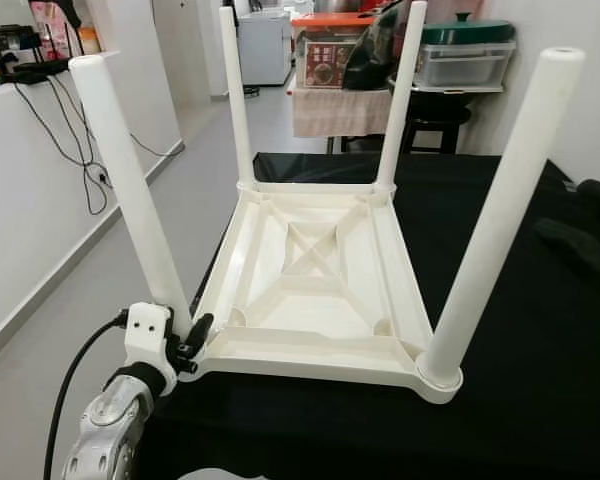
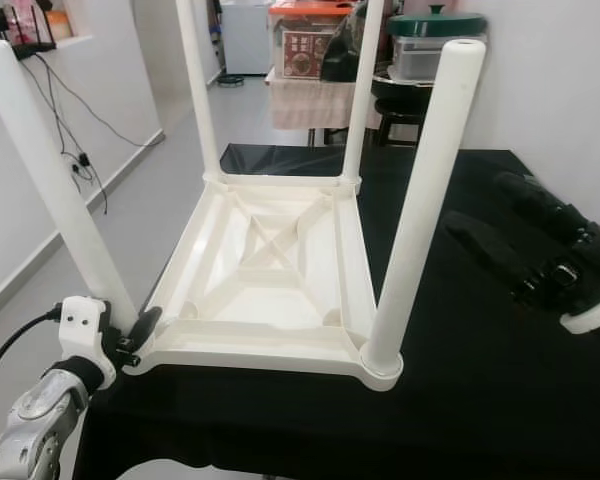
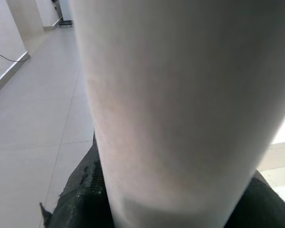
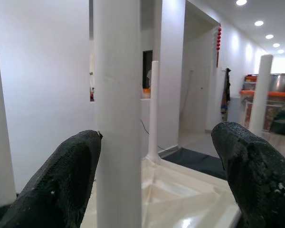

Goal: Building children table

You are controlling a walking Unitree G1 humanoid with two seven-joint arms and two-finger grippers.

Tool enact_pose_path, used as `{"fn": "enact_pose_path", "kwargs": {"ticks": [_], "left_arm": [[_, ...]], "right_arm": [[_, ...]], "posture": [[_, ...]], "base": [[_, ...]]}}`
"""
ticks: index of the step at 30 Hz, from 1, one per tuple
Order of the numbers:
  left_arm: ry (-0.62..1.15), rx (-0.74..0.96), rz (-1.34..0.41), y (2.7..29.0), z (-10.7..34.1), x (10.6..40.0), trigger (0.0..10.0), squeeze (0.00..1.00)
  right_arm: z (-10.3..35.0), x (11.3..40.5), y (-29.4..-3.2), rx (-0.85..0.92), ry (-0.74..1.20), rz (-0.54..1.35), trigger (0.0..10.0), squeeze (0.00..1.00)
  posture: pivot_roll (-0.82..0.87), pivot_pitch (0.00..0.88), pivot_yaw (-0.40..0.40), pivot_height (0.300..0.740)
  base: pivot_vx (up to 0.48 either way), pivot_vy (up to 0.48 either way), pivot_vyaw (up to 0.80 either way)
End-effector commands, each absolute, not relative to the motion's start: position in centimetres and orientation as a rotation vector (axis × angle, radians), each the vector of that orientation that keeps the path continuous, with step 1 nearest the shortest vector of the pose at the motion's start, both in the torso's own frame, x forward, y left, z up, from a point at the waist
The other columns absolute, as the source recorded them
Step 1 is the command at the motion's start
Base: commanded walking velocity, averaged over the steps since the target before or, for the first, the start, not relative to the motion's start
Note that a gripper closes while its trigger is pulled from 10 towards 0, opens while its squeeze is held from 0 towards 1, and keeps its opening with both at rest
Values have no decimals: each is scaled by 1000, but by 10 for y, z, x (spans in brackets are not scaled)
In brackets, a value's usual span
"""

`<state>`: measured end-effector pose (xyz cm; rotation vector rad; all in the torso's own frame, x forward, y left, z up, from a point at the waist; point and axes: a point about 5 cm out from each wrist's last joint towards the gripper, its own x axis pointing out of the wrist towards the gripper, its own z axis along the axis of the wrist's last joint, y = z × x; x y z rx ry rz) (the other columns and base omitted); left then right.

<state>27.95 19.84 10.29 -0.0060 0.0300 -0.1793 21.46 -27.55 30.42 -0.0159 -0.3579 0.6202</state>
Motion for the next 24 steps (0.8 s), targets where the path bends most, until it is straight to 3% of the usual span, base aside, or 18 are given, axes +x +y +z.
{"fn": "enact_pose_path", "kwargs": {"ticks": [1,15,16,24], "left_arm": [[22,14,-175,201,105,281,10000,0],[13,12,-173,199,107,282,10000,0],[13,12,-172,199,107,282,10000,0],[0,6,-163,200,111,283,10000,0]], "right_arm": [[306,214,-261,-17,-355,694,10000,0],[302,234,-239,-16,-274,702,9725,0],[300,236,-240,-10,-264,684,0,0],[288,248,-247,10,-214,602,0,0]], "posture": [[-151,0,6,740],[-149,0,0,740],[-148,0,0,740],[-143,0,-1,740]], "base": [[0,0,0],[0,0,0],[0,0,0],[0,0,0]]}}
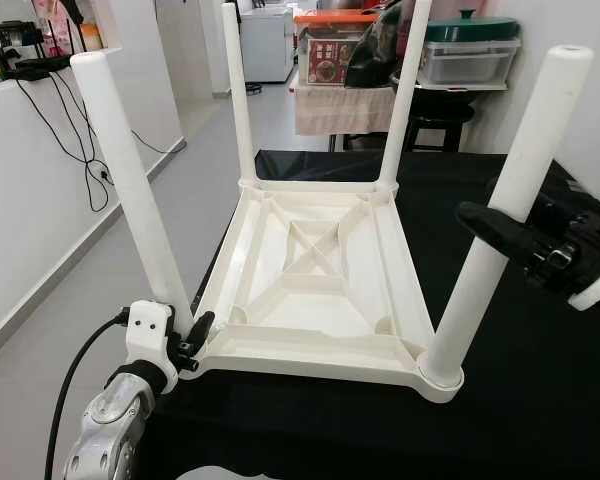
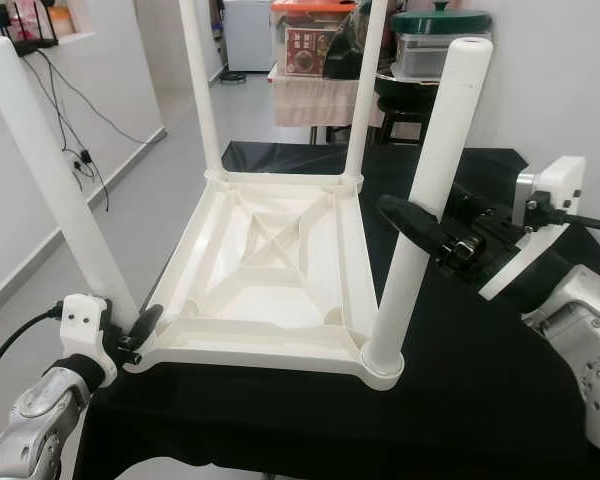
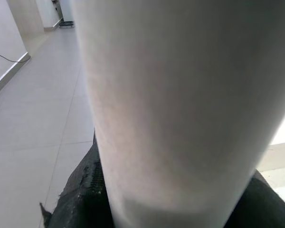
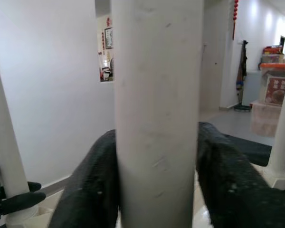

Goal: Building children table

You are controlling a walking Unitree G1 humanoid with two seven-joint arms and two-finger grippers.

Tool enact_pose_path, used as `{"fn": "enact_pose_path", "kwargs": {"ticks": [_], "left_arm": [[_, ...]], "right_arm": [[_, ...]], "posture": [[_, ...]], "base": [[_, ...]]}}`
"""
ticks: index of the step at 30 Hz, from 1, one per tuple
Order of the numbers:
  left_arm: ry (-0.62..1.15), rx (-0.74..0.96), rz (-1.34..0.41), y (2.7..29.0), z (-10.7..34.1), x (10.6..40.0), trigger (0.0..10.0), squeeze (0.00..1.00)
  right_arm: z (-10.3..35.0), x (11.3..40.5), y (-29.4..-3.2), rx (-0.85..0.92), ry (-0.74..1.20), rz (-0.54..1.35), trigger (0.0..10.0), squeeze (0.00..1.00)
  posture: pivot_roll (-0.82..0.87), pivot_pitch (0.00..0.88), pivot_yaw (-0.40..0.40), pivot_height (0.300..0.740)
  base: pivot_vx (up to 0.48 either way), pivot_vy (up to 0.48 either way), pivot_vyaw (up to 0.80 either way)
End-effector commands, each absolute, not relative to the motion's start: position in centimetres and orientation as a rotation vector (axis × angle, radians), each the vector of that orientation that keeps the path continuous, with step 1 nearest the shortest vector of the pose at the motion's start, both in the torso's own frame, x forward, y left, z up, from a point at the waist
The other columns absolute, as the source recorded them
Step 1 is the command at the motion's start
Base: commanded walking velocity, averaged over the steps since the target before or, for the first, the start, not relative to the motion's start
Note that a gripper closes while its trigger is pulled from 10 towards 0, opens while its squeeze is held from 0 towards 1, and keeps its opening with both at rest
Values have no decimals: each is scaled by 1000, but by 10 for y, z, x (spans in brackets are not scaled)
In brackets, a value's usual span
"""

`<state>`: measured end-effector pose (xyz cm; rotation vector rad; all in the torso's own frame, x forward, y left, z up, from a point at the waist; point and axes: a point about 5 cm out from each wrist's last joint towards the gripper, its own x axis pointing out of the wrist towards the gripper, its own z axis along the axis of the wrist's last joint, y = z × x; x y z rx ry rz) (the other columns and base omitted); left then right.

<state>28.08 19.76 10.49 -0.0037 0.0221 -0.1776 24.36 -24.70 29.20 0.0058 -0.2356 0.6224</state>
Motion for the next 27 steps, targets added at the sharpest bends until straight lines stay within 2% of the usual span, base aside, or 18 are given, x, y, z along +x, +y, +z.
{"fn": "enact_pose_path", "kwargs": {"ticks": [1,11,15,16,17,19,20,22,24,25,27], "left_arm": [[-2,5,-162,200,112,284,10000,0],[-41,14,-149,205,128,289,10000,0],[-109,37,-134,213,154,296,10000,0],[-195,45,-143,218,185,302,10000,0],[-195,45,-143,218,185,302,10000,0],[-323,70,-175,225,235,312,10000,0],[-323,70,-175,225,235,312,10000,0],[-402,86,-197,228,268,316,10000,0],[-414,88,-200,229,273,316,10000,0],[-510,141,-265,227,317,324,10000,0],[-668,233,-377,216,393,325,10000,0]], "right_arm": [[287,249,-247,12,-210,595,0,0],[276,258,-254,42,-169,507,0,0],[265,268,-264,91,-129,373,0,0],[256,275,-271,139,-89,259,0,0],[256,275,-271,139,-89,259,0,0],[240,282,-275,232,-31,114,0,0],[240,282,-275,232,-31,114,0,0],[230,285,-274,292,5,34,0,0],[228,285,-274,300,10,23,0,0],[206,283,-267,365,71,-65,0,0],[170,275,-254,463,187,-209,0,0]], "posture": [[-143,0,-1,740],[-135,0,2,740],[-130,0,7,740],[-123,0,7,740],[-123,0,7,740],[-119,0,10,740],[-119,0,10,740],[-119,0,10,740],[-119,0,10,740],[-95,0,36,740],[-95,0,36,740]], "base": [[0,0,0],[0,0,0],[0,0,0],[0,0,0],[0,0,0],[0,0,0],[0,0,0],[0,0,0],[0,0,0],[0,0,0],[0,0,0]]}}
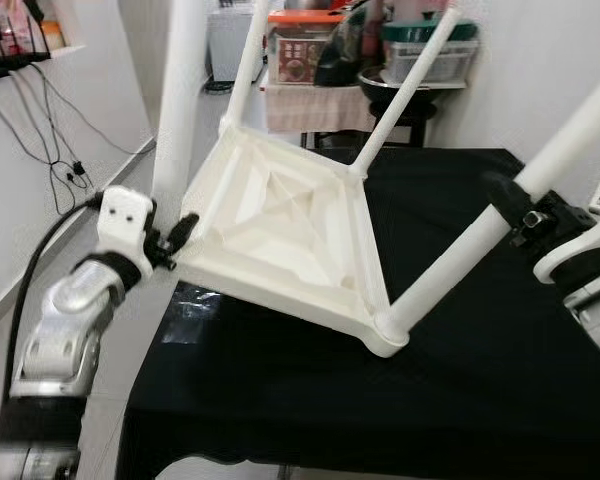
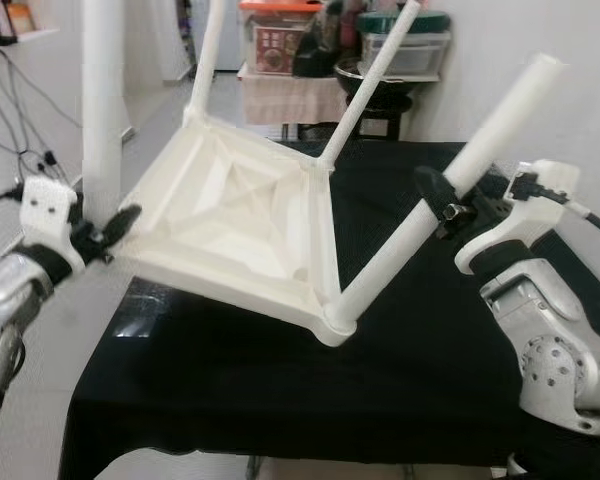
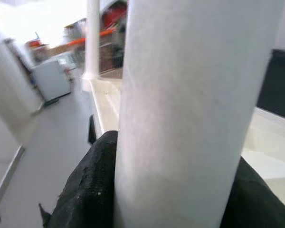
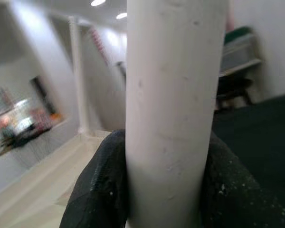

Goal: Building children table

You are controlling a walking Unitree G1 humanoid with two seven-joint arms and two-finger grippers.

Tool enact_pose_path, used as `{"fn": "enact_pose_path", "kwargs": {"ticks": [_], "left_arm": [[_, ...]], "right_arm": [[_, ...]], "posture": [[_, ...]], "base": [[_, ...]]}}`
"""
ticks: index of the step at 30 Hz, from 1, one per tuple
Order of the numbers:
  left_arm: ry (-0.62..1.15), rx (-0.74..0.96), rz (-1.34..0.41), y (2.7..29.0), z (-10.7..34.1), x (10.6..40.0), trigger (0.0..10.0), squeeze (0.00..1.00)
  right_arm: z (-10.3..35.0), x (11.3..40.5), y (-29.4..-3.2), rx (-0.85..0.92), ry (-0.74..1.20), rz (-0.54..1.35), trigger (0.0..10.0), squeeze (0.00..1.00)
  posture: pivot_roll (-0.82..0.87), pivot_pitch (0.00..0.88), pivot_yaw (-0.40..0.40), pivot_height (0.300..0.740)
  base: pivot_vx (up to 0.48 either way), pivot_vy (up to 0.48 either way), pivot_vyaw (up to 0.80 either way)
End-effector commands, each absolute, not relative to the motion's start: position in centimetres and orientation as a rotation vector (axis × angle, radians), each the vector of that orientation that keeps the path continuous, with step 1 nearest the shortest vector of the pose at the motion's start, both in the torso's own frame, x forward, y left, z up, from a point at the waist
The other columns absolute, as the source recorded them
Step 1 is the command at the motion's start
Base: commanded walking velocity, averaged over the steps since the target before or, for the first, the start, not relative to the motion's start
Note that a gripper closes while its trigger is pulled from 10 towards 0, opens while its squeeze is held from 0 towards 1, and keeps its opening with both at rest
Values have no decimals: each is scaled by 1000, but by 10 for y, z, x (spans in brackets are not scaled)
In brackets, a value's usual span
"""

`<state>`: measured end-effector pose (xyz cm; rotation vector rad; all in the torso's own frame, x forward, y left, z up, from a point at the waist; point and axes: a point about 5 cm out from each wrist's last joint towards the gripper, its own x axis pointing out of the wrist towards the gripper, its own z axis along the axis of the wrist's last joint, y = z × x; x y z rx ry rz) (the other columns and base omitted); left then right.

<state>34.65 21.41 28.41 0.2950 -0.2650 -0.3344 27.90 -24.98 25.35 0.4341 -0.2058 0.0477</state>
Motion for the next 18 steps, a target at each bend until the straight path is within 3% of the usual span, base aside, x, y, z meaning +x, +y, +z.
{"fn": "enact_pose_path", "kwargs": {"ticks": [1,4,5,7,9,10,12,13,14,15,18], "left_arm": [[-668,233,-377,216,393,325,10000,0],[-779,289,-528,189,450,321,10000,0],[-779,289,-528,189,450,321,10000,0],[-837,314,-661,160,484,316,10000,0],[-845,316,-697,152,490,316,10000,0],[-859,294,-811,125,501,315,10000,0],[-859,294,-811,125,501,315,10000,0],[-850,267,-955,96,508,313,10000,0],[-850,267,-955,96,508,313,10000,0],[-813,250,-1100,70,505,311,10000,1000],[-687,221,-1342,38,479,313,10000,1000]], "right_arm": [[170,275,-254,463,187,-209,0,0],[139,264,-231,528,302,-287,0,0],[139,264,-231,528,302,-287,0,0],[121,257,-207,600,394,-322,0,0],[117,255,-200,624,418,-329,0,0],[106,251,-188,653,484,-348,0,0],[106,251,-188,653,484,-348,0,0],[96,248,-182,668,537,-391,0,0],[96,248,-182,668,537,-391,0,0],[87,246,-182,672,575,-443,0,0],[76,250,-194,665,603,-558,0,0]], "posture": [[-95,0,36,740],[-85,0,75,740],[-85,0,75,740],[-83,0,79,740],[-84,0,89,740],[-77,0,105,740],[-77,0,105,740],[-79,0,110,740],[-79,0,110,740],[-87,0,114,740],[-98,0,115,740]], "base": [[0,0,0],[0,0,0],[0,0,0],[0,0,0],[0,0,0],[0,0,0],[0,0,0],[0,0,0],[0,0,0],[0,0,0],[0,0,0]]}}
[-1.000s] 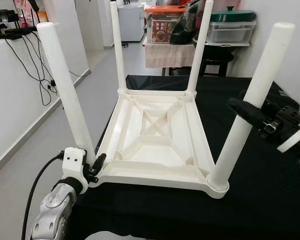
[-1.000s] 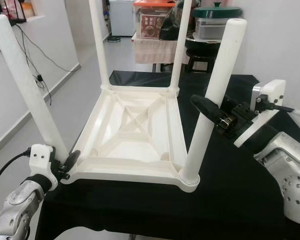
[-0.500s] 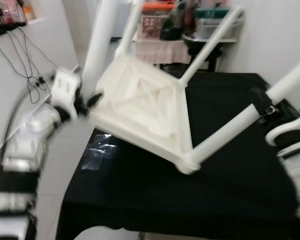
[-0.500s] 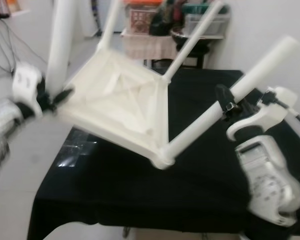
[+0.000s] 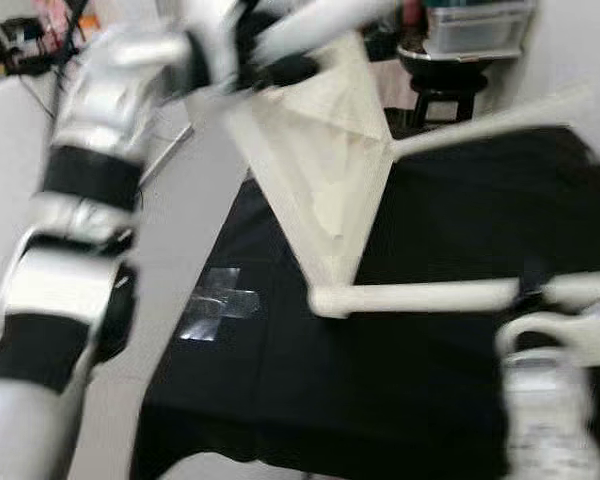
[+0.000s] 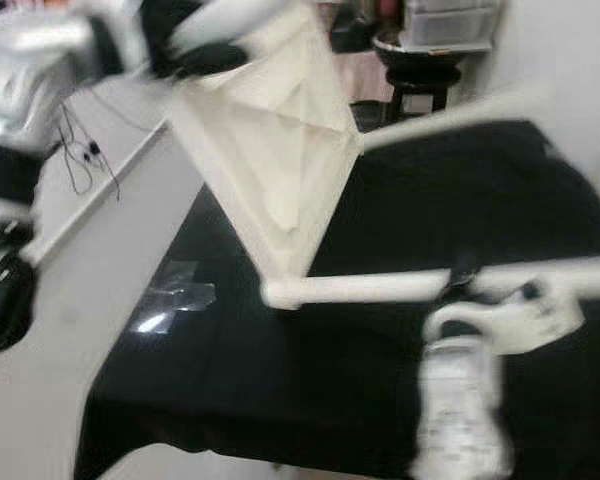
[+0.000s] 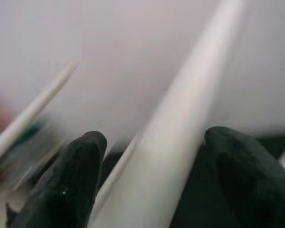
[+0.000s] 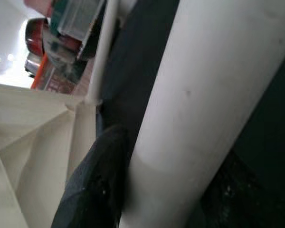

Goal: Building children table

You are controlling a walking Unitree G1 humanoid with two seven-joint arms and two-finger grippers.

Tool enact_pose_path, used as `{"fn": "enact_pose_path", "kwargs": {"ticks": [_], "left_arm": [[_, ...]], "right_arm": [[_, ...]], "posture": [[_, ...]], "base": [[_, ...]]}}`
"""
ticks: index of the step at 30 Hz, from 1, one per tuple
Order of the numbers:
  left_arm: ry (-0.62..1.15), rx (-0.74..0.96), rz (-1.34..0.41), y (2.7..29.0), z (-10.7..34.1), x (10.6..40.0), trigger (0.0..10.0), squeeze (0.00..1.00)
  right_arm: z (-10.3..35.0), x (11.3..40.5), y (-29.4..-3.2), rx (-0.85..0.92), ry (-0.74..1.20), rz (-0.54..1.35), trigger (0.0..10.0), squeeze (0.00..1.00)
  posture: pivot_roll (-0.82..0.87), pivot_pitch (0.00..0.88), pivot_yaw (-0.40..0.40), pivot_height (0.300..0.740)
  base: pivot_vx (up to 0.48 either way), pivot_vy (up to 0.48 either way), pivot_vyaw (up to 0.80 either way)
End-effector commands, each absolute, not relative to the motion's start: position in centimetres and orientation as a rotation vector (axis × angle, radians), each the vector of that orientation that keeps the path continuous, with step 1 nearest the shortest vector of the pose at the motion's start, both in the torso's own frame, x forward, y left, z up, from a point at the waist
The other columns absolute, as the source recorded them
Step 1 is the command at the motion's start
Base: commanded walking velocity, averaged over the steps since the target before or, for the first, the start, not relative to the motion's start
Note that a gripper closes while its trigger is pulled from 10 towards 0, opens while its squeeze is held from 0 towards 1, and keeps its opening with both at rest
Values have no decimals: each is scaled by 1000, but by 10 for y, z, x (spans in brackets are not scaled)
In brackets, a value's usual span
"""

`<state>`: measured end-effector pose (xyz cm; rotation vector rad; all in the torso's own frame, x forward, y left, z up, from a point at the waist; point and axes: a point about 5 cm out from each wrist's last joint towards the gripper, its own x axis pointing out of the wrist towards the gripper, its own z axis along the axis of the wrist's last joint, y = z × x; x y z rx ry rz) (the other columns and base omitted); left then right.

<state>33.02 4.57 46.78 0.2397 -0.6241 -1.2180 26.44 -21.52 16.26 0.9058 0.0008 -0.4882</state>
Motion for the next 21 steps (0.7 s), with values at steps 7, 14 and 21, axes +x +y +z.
{"fn": "enact_pose_path", "kwargs": {"ticks": [7,14,21], "left_arm": [[-604,220,-1451,38,461,318,10000,1000],[-568,191,-1438,52,455,325,10000,314],[-543,174,-1464,62,443,323,10000,0]], "right_arm": [[64,252,-201,645,649,-628,0,0],[56,248,-217,643,664,-789,10000,1000],[74,260,-210,784,554,-712,10000,1000]], "posture": [[-96,0,92,740],[-100,0,75,740],[-116,0,59,740]], "base": [[0,0,0],[0,0,0],[0,0,0]]}}
